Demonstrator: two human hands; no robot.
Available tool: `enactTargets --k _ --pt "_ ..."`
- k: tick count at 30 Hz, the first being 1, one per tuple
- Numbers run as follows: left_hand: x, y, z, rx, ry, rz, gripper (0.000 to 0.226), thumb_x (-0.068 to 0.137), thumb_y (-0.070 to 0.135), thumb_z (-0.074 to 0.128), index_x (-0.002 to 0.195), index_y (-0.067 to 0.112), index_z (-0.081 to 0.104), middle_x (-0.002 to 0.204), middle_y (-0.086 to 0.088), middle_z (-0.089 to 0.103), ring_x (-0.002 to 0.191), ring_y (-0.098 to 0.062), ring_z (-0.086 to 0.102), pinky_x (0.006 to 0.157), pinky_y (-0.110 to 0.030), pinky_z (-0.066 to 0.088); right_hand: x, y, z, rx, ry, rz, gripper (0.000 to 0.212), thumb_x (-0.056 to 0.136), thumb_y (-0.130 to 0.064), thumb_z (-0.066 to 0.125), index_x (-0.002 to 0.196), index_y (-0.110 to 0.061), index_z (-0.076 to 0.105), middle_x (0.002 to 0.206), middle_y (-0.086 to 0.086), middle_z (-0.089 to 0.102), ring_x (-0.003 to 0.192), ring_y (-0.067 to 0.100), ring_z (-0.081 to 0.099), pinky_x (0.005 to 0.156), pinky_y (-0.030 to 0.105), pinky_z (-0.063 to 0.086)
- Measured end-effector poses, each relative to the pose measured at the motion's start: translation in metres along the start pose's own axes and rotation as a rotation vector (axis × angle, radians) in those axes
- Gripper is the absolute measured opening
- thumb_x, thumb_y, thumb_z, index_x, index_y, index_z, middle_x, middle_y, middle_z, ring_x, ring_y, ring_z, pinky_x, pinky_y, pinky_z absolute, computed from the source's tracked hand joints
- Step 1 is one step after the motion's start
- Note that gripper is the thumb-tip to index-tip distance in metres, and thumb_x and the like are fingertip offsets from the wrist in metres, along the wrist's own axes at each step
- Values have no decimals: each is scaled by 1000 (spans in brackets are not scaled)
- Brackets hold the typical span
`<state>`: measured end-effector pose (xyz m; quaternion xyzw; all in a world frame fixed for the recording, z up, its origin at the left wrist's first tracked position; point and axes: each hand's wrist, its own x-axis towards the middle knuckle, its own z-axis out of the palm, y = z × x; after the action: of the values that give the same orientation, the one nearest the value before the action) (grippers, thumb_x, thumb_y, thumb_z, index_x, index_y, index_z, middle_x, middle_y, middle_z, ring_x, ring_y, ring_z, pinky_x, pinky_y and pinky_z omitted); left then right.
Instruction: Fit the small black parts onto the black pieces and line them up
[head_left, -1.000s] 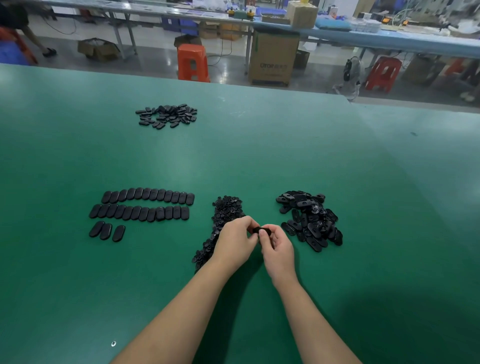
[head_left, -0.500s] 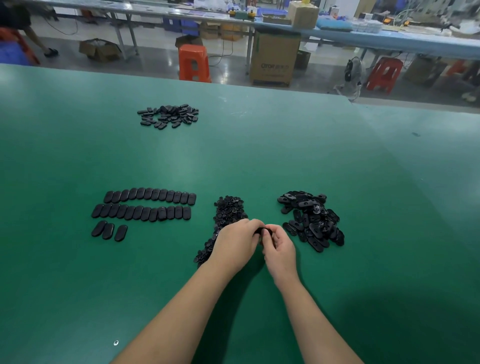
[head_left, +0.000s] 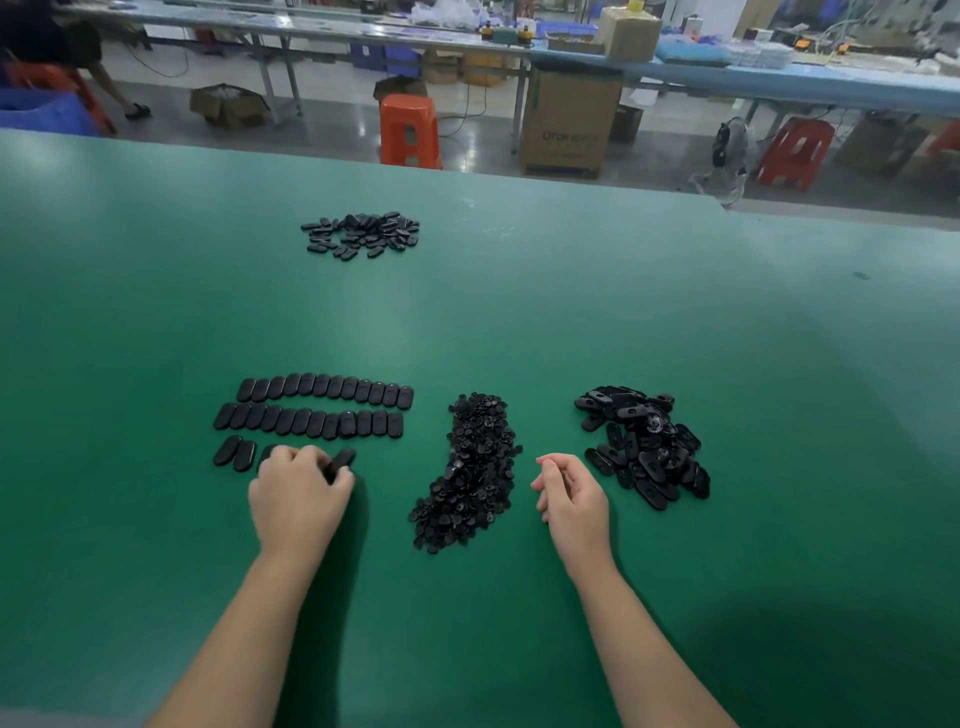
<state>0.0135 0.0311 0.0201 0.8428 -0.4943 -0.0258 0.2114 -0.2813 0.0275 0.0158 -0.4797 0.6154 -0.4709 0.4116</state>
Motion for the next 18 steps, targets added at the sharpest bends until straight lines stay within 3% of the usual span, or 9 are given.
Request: enactTargets --k 4,7,14,18 --pt "-3 -14 -4 -8 6 124 33 86 25 75 115 9 70 107 -11 62 95 -30 57 84 -44 49 0 0 1 -20 2 -5 16 103 -23 55 93 -23 68 72 -6 67 59 7 55 61 35 49" --pt "-9 -14 -3 68 -6 265 25 88 18 71 111 6 74 107 -10 69 93 -30 60 83 -43 50 -1 0 0 -34 0 -7 17 103 -23 54 93 -23 68 72 -6 67 59 7 55 60 36 49" --pt "-10 -26 -5 126 63 162 18 84 7 71 99 -2 76 99 -21 69 83 -40 61 72 -46 48 -1 0 1 -65 -2 -17 17 103 -21 54 92 -23 68 73 -3 67 58 6 55 60 35 48" --pt "-5 -37 -6 112 61 127 24 87 9 69 108 -2 74 108 -21 68 94 -41 61 79 -48 49 0 1 1 -68 0 -15 18 103 -21 54 92 -24 68 72 -6 67 57 6 55 59 35 48"
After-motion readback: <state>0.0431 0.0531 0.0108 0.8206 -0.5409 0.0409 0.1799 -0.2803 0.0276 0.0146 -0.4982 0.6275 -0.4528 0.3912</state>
